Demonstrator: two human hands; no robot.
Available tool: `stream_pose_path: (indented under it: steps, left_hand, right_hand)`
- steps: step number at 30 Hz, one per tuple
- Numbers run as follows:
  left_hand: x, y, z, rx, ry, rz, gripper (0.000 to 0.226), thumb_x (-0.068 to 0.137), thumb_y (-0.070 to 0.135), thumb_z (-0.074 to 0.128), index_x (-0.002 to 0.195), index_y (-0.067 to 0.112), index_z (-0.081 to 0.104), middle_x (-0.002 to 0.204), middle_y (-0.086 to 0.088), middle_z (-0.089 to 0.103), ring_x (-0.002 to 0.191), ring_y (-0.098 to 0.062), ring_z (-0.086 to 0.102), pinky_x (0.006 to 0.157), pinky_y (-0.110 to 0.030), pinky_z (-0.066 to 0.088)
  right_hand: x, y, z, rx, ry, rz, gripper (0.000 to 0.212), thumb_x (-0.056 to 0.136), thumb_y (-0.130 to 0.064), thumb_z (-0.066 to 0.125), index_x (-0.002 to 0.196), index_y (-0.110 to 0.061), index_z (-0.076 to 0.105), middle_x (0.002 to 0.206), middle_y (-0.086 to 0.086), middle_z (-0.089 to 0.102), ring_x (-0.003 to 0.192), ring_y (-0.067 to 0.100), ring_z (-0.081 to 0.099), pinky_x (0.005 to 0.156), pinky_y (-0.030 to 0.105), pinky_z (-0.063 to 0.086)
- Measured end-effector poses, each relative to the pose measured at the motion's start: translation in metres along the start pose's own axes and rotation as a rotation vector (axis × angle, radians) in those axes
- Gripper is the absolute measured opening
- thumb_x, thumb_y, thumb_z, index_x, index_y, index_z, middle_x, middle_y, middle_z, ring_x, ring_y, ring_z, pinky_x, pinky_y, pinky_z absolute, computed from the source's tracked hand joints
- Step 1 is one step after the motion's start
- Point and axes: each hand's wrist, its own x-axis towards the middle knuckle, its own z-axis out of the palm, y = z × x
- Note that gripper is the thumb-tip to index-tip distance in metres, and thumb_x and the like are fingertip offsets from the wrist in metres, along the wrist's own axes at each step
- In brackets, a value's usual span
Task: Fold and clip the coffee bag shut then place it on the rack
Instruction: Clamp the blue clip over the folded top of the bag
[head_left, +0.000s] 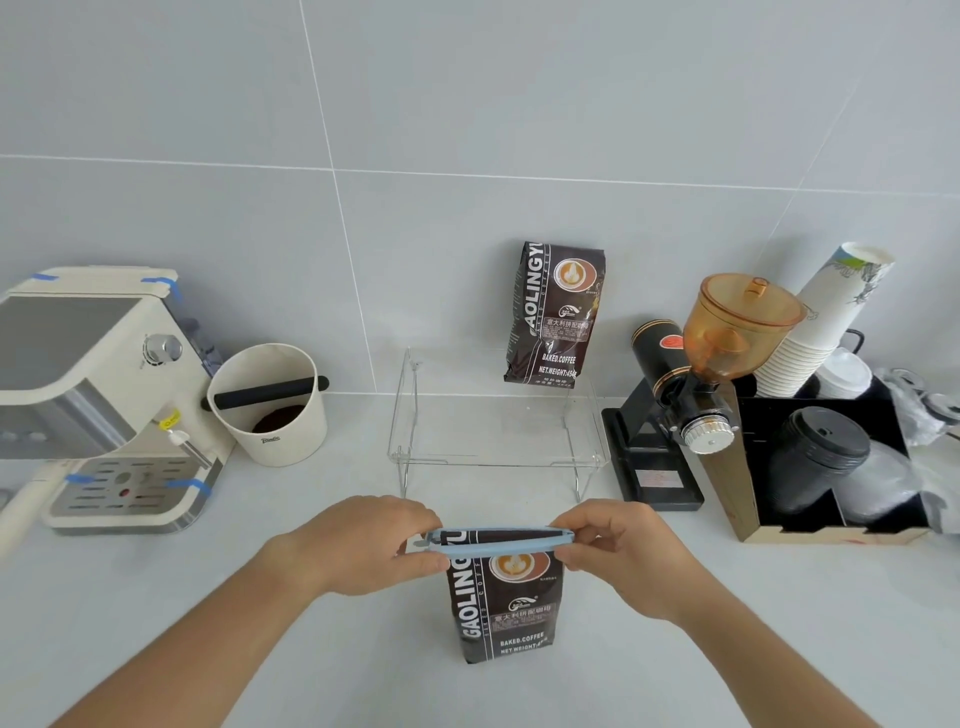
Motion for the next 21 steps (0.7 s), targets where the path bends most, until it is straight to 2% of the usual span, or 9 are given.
stream_pose_path:
  steps: [3,6,8,12,17,21]
  left_hand:
    - [0.001,0.000,0.003,0.054,0.012,0.017,0.038,0.093,0.059,0.036,0.090,0.025,0.053,0.083,0.009,0.058,0.072,-0.012,0.046,0.062,-0.029,0.033]
    - [0.001,0.002,0.006,0.062,0.009,0.017,0.034,0.096,0.055,0.037,0.078,0.026,0.042,0.075,0.011,0.048,0.068,-0.015,0.043,0.061,-0.029,0.029]
    - [0.003,0.004,0.008,0.043,0.014,0.024,0.034,0.097,0.053,0.038,0.076,0.026,0.040,0.074,0.010,0.047,0.068,-0.016,0.043,0.060,-0.028,0.029]
    - [0.004,0.008,0.010,-0.006,0.043,0.025,0.030,0.098,0.050,0.039,0.076,0.028,0.039,0.068,0.012,0.041,0.068,-0.015,0.043,0.061,-0.028,0.031]
    - [0.002,0.009,0.011,-0.025,0.056,0.026,0.033,0.098,0.049,0.039,0.074,0.027,0.038,0.066,0.012,0.040,0.068,-0.015,0.042,0.063,-0.030,0.036]
    - [0.001,0.008,0.013,-0.042,0.086,0.015,0.034,0.097,0.049,0.041,0.072,0.027,0.038,0.063,0.012,0.039,0.065,-0.014,0.042,0.059,-0.029,0.032]
  right_hand:
    - [0.000,0.000,0.001,-0.020,0.016,-0.025,0.021,0.082,-0.007,0.077,0.088,-0.027,0.077,0.087,0.016,0.073,0.080,0.028,0.070,0.066,0.023,0.057]
    - [-0.001,0.000,0.002,-0.104,0.042,-0.070,0.028,0.083,-0.012,0.077,0.084,-0.040,0.072,0.082,0.009,0.073,0.077,0.025,0.068,0.069,0.028,0.058]
    - [-0.002,0.003,0.001,-0.184,0.067,-0.102,0.022,0.083,-0.016,0.078,0.088,-0.037,0.074,0.081,0.003,0.072,0.075,0.018,0.066,0.066,0.019,0.055]
    - [-0.001,0.007,0.001,-0.312,0.111,-0.221,0.015,0.081,-0.017,0.079,0.096,-0.017,0.078,0.072,-0.013,0.064,0.071,0.001,0.059,0.063,0.006,0.046]
    - [-0.002,0.014,0.004,-0.346,0.153,-0.325,0.010,0.081,-0.019,0.078,0.091,-0.019,0.077,0.069,-0.017,0.061,0.069,0.004,0.057,0.061,0.006,0.043]
    - [-0.001,0.017,0.006,-0.272,0.158,-0.287,0.011,0.080,-0.016,0.079,0.091,-0.020,0.078,0.067,-0.017,0.064,0.067,0.003,0.059,0.062,0.006,0.045]
